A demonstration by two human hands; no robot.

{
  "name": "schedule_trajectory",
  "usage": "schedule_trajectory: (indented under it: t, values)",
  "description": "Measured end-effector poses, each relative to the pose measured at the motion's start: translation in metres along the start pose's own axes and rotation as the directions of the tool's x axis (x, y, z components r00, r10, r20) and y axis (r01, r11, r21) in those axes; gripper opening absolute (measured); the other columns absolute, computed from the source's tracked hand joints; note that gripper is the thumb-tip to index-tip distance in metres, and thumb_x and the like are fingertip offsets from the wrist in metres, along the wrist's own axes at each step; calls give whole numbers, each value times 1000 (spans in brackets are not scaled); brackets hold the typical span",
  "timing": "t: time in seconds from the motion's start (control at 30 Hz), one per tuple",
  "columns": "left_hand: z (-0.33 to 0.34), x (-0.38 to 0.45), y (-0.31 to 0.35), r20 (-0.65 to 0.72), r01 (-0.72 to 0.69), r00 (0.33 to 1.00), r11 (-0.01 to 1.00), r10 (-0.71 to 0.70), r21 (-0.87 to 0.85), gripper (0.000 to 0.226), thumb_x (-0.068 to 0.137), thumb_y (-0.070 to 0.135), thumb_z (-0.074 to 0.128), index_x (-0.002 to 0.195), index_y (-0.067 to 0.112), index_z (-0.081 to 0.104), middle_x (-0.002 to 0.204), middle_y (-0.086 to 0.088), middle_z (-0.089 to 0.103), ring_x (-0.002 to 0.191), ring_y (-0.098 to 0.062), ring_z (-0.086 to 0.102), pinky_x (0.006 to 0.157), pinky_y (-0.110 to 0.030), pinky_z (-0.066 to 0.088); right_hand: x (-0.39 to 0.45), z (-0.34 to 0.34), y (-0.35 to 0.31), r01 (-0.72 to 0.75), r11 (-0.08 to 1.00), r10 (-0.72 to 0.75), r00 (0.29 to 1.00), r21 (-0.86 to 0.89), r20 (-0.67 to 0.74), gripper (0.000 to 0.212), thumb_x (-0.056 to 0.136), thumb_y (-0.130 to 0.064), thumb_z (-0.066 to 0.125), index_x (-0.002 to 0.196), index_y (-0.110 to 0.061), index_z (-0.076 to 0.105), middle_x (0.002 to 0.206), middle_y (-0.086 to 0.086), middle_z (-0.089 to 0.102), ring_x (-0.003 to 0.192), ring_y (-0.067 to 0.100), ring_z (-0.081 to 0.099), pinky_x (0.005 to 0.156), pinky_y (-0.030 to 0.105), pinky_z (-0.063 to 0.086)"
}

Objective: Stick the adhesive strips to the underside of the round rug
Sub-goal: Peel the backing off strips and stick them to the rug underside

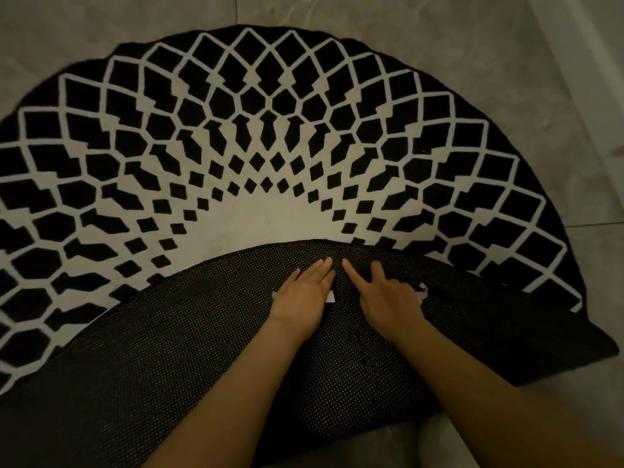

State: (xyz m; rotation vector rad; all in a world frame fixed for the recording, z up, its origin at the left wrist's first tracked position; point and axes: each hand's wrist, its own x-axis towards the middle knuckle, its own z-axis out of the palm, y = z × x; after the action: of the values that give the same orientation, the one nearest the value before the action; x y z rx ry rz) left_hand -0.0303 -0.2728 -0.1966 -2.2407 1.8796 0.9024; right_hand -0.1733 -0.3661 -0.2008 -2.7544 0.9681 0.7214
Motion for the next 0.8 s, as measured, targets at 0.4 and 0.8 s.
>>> schedule_trajectory:
  t: [0.4, 0.8]
  values:
    - [-13, -76, -23, -197, 125, 964, 957, -181, -263, 33, 95, 14, 47, 126, 22, 53, 131, 2, 50, 118, -16, 49, 93, -30, 44, -35, -30, 32, -235, 859, 183, 971, 455, 155, 62, 97, -35, 41, 150, -27, 10, 136, 8, 45, 107, 24, 55, 91, 37, 47]
    - [-131, -205, 10, 155, 208, 671, -17, -725, -978, 21, 99, 14, 38, 118, 6, 41, 85, -8, 49, 64, -15, 46, 54, -26, 39, -119, -193, -40, -144, 565, 203, 979, 813, 32, 27, 97, -9, 41, 119, -7, 57, 108, 13, 59, 90, 22, 56, 69, 24, 44]
